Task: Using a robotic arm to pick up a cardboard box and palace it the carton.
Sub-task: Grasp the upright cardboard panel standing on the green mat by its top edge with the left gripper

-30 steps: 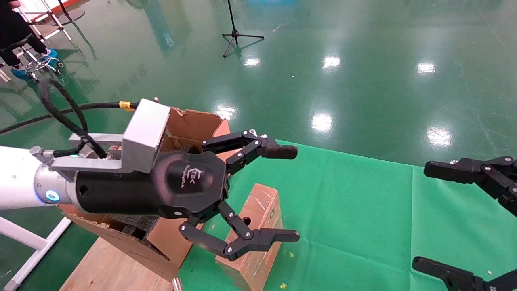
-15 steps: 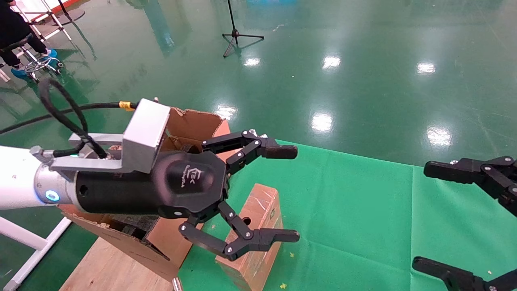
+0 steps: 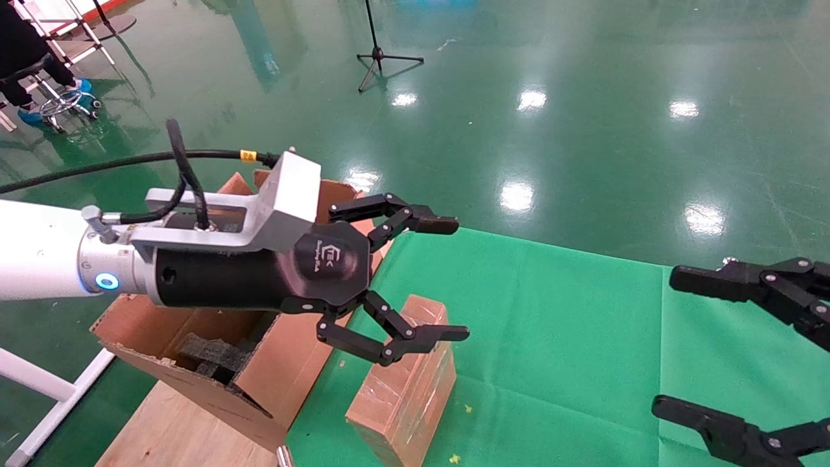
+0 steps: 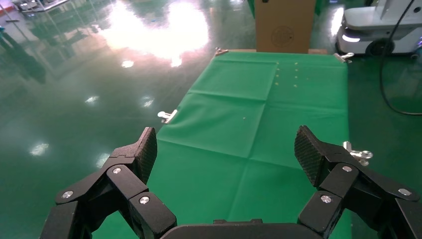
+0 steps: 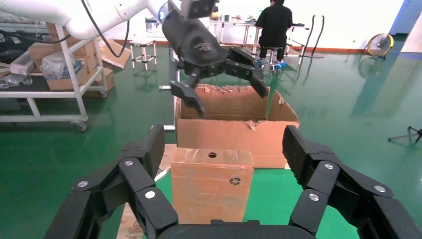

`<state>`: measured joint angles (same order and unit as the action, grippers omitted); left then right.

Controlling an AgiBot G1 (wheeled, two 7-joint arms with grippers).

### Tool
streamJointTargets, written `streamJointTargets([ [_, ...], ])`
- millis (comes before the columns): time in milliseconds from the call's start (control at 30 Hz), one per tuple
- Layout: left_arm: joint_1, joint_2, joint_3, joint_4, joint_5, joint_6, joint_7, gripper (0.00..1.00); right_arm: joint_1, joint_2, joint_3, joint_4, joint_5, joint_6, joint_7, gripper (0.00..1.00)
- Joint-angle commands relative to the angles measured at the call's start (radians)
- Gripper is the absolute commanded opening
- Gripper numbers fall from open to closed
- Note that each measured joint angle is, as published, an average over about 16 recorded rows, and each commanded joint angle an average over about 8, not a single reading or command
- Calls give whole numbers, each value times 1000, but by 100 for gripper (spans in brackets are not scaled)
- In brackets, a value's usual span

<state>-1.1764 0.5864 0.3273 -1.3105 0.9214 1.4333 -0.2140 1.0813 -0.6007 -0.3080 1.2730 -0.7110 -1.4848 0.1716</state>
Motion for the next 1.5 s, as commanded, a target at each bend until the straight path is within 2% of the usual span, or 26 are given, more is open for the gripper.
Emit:
streamJointTargets([
  [33,-16,2,8,-1,19,-11,-14,100,0,0,0,0,0,0,0,0],
  [233,-26,-6,15,-6,50,-19,-16,100,0,0,0,0,0,0,0,0],
  [433,-112,-17,76,-38,251,-69,-128,100,0,0,0,-1,0,0,0,0],
  [633,-250,36,178,-40,442,-31,-367,100,0,0,0,-1,0,0,0,0],
  [1000,-513,192,399,-37,692,132,-929,100,0,0,-1,-1,1,0,-1,0],
  [1267,-639,243,637,-43,726,149,-1233,100,0,0,-1,-1,1,0,-1,0],
  [1500,-719,262,793,-50,655,149,-1347,100,0,0,-1,-1,1,0,-1,0],
])
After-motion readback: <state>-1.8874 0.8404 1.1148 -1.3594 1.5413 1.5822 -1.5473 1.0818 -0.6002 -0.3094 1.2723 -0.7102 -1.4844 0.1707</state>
